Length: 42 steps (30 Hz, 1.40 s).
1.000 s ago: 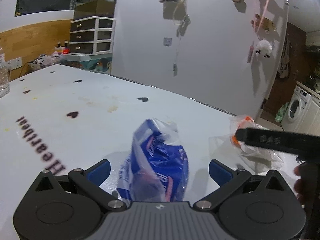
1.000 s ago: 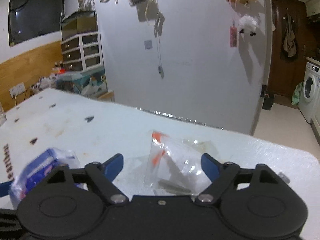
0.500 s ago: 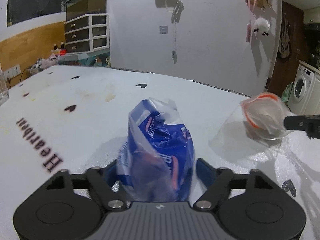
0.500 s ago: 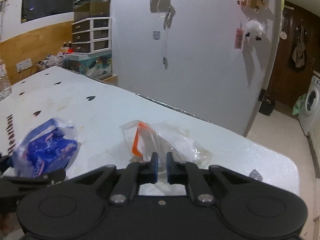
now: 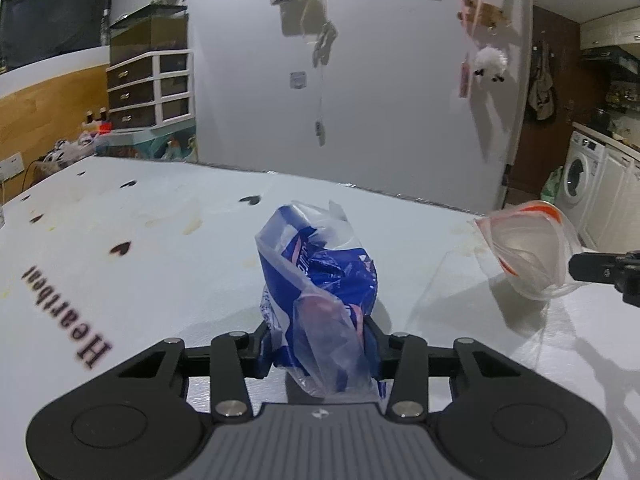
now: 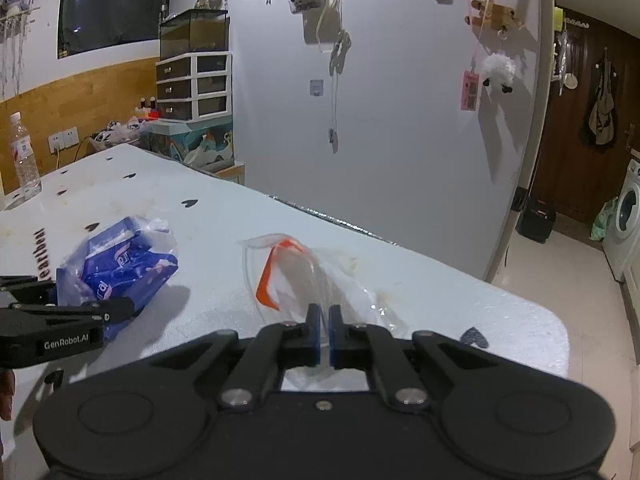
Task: Collect trash
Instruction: 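Grasp the blue snack bag with the left tool while the right tool grasps the clear orange-trimmed bag, then carry the blue snack bag and clear bag with both tools over the trash bin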
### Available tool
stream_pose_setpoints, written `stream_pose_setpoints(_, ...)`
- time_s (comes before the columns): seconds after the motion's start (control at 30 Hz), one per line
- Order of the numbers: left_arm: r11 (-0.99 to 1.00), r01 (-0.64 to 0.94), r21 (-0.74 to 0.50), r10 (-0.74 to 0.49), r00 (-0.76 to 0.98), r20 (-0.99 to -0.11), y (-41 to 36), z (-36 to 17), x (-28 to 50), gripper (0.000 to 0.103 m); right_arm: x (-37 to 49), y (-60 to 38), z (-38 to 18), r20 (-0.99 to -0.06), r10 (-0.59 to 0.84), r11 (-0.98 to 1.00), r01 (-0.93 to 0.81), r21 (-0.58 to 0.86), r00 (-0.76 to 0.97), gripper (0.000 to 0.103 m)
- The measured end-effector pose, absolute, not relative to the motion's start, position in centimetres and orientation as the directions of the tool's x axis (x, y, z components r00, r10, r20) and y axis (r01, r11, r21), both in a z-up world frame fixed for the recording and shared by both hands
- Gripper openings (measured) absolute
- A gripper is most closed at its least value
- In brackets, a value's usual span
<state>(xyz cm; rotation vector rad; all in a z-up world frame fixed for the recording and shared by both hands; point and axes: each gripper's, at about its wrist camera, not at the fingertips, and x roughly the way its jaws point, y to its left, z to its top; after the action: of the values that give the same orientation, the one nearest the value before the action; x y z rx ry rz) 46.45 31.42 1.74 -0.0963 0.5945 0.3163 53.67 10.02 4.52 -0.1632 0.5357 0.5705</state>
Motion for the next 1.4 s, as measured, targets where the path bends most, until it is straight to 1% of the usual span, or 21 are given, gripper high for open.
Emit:
stream_pose_setpoints(0.2, 0.957, -0.289, 0.001, 0.245, 0.809, -0.534, 29.6, 3.2, 46.1, 0.044, 52.8, 8.2, 5.2, -0.496, 0.485, 0.830, -0.557, 0.004, 0.720, 0.002)
stream_pose_setpoints(0.37, 0.964, -0.265, 0.013, 0.235, 0.831, -0.505, 27.5, 4.2, 45.7, 0.044, 52.2, 5.9, 5.6, -0.467, 0.509, 0.828, -0.560, 0.035, 0.723, 0.002)
stream_pose_setpoints(0.63, 0.971, -0.239, 0.024, 0.219, 0.842, -0.494, 25.3, 4.3, 45.6, 0.044, 49.3, 1.0, 6.8, -0.432, 0.621, 0.770, -0.612, 0.181, 0.654, 0.001)
stream_pose_setpoints(0.8, 0.976, -0.216, -0.020, 0.178, 0.848, -0.499, 25.4, 4.0, 45.6, 0.043, 46.6, -1.0, 8.1, -0.452, 0.678, 0.714, -0.665, 0.219, 0.580, 0.001)
stream_pose_setpoints(0.9, 0.979, -0.201, -0.039, 0.155, 0.848, -0.506, 25.3, 3.7, 45.8, 0.044, 45.3, -1.8, 8.7, -0.484, 0.716, 0.671, -0.688, 0.278, 0.503, 0.001)
stream_pose_setpoints(0.97, 0.980, -0.190, -0.052, 0.136, 0.845, -0.516, 25.3, 3.4, 46.0, 0.043, 45.0, -2.1, 8.7, -0.523, 0.719, 0.661, -0.685, 0.308, 0.459, 0.002)
stream_pose_setpoints(1.0, 0.982, -0.182, -0.059, 0.125, 0.844, -0.522, 25.2, 3.2, 46.1, 0.043, 45.0, -2.0, 8.7, -0.542, 0.711, 0.665, -0.680, 0.310, 0.449, 0.003)
stream_pose_setpoints(1.07, 0.985, -0.161, -0.068, 0.101, 0.841, -0.532, 24.8, 2.9, 46.3, 0.044, 44.8, -1.7, 8.6, -0.572, 0.678, 0.686, -0.676, 0.268, 0.461, 0.006)
stream_pose_setpoints(1.13, 0.987, -0.136, -0.080, 0.072, 0.840, -0.538, 24.4, 2.5, 46.5, 0.044, 45.0, -1.3, 8.7, -0.597, 0.643, 0.709, -0.668, 0.226, 0.480, 0.013)
stream_pose_setpoints(1.23, 0.990, -0.102, -0.092, 0.036, 0.839, -0.544, 23.5, 2.2, 46.7, 0.044, 45.4, -0.8, 8.5, -0.624, 0.623, 0.713, -0.670, 0.206, 0.472, 0.017)
stream_pose_setpoints(1.4, 0.994, -0.068, -0.079, 0.012, 0.828, -0.561, 22.5, 1.7, 47.1, 0.044, 45.4, 0.4, 7.9, -0.645, 0.578, 0.714, -0.693, 0.102, 0.500, 0.019)
